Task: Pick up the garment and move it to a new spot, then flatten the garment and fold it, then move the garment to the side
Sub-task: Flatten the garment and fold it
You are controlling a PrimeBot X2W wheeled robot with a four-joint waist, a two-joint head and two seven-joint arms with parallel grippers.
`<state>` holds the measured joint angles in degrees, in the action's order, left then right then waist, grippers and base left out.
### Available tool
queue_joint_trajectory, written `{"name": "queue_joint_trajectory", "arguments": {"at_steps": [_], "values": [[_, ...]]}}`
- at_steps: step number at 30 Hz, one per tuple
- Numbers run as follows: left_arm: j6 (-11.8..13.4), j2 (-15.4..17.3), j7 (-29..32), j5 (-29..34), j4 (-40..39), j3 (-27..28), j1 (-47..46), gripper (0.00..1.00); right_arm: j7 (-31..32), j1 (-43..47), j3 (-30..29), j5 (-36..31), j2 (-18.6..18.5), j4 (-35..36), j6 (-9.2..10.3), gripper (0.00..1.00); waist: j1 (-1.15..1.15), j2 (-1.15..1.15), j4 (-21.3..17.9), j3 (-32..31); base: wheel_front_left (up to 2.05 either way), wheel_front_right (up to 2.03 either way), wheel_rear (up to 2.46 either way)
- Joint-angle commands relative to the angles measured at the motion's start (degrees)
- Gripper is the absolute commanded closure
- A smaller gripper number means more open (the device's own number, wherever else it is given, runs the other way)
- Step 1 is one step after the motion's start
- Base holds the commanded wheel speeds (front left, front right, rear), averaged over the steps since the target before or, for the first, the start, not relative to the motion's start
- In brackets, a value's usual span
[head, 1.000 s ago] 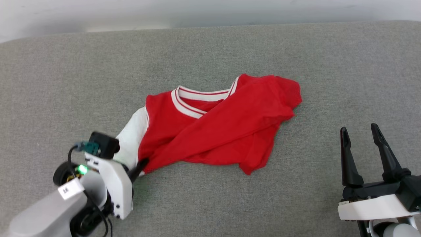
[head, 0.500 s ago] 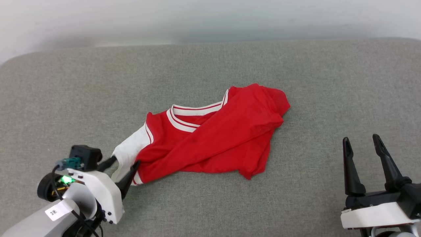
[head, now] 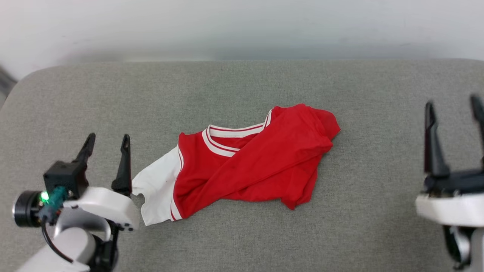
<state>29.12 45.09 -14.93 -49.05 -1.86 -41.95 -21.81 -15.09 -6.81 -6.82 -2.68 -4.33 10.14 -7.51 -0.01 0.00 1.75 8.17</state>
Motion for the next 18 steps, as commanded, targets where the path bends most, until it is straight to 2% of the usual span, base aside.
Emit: {"name": "queue_joint_trajectory", "arguments": {"at_steps": [1,3,7,12,15,18], "values": [[0.8,-2.2,-0.3,1.9,-0.7,2.4,2.8,0.00,-0.1,-2.6,0.1,-0.3,-1.4,0.8,0.03,0.00,0.01,0.00,0.1,0.4,0.00,0.00,0.00],[1.6,-4.5,-0.3,6.7,-1.3,6.7,5.8,0.00,-0.1,-6.0,1.3,-0.3,-3.6,0.9,0.03,0.00,0.01,0.00,0.1,0.9,0.00,0.00,0.00],[1.1,-10.6,-0.3,15.0,-2.8,14.5,10.9,0.00,-0.1,-14.1,5.0,0.8,-9.6,-0.9,0.03,0.00,0.01,0.00,0.7,2.0,0.00,0.00,0.00],[-1.6,-17.6,-0.3,23.6,-4.3,21.6,14.8,0.00,0.5,-23.8,13.0,4.2,-17.3,-8.2,0.04,0.00,0.01,0.00,1.7,3.7,0.00,0.00,0.00],[-4.1,-21.3,-0.3,27.4,-4.7,24.6,15.8,0.00,7.1,-31.1,21.8,9.0,-22.3,-13.2,0.03,0.00,0.01,0.00,2.3,5.0,0.00,0.00,0.00],[-6.6,-24.7,-0.3,30.6,-4.8,27.0,16.2,0.00,18.4,-38.2,33.0,16.7,-27.6,-16.2,0.04,0.00,0.01,0.00,3.1,6.6,0.00,0.00,0.00]]}}
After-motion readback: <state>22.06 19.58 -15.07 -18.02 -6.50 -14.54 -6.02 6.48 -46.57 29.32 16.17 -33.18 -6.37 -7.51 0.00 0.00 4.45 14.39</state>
